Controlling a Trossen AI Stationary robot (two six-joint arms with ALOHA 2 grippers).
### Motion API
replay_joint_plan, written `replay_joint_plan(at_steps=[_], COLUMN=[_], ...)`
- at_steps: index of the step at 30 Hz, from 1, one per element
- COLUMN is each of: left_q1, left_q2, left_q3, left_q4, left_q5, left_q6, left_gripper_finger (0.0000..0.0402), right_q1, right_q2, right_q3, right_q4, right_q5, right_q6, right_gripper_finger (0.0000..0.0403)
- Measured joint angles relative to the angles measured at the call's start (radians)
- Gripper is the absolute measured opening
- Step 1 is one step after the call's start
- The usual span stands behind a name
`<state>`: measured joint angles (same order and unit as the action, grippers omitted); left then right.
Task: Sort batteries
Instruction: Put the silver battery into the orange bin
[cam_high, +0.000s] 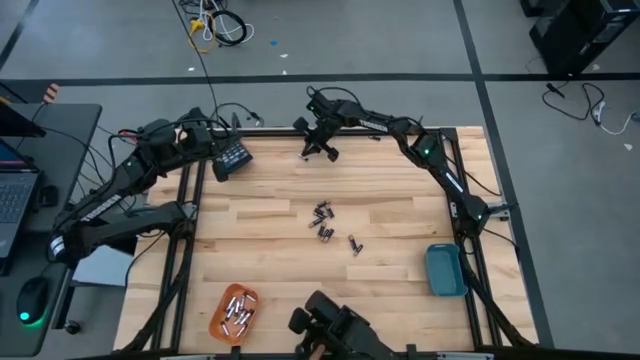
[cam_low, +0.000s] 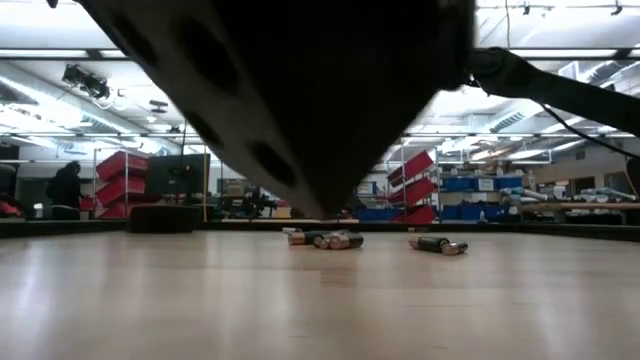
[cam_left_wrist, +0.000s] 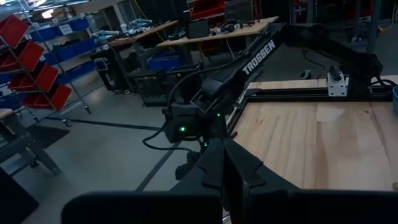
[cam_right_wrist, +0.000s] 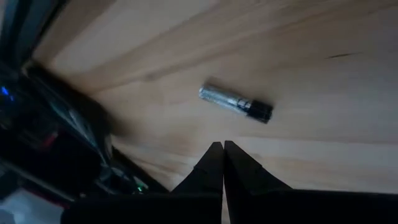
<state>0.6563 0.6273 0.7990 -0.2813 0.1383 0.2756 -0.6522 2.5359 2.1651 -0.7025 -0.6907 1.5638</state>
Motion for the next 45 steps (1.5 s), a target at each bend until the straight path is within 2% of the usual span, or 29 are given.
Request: replay_joint_plan(at_steps=[15,23,32,37,43,45], left_q1=[0.0,0.0,0.0,0.0,0.0,0.0], left_q2=[0.0,0.0,0.0,0.0,0.025,0.045], left_q3=[0.0,0.0,0.001,0.001,0.001,0.001], left_q4=[0.047,0.057,0.111,0.111,0.088,0.071], left_q5=[0.0,0.0,0.0,0.001,0.025,0.031], left_q6=[0.005,0.008,0.012,0.033,0.039,0.039], left_gripper_finger=[0.0002,0.0002,0.0002,0.0002,0.0002,0.0002], right_q1=[-0.013,-0.019,-0.031,-0.041,-0.049,-0.047], right_q2=[0.0,0.0,-0.001,-0.001,-0.001,-0.001], right_q3=[-0.028,-0.028,-0.061,-0.095,-0.141,-0.146], right_q4=[0.007,-0.008,0.044,0.083,0.242,0.297], right_q5=[0.083,0.094,-0.003,-0.1,-0.391,-0.448], right_q6=[0.311,0.37,0.373,0.374,0.425,0.473], right_gripper_finger=[0.0002,0.0001,0.0,0.0,0.0,0.0001])
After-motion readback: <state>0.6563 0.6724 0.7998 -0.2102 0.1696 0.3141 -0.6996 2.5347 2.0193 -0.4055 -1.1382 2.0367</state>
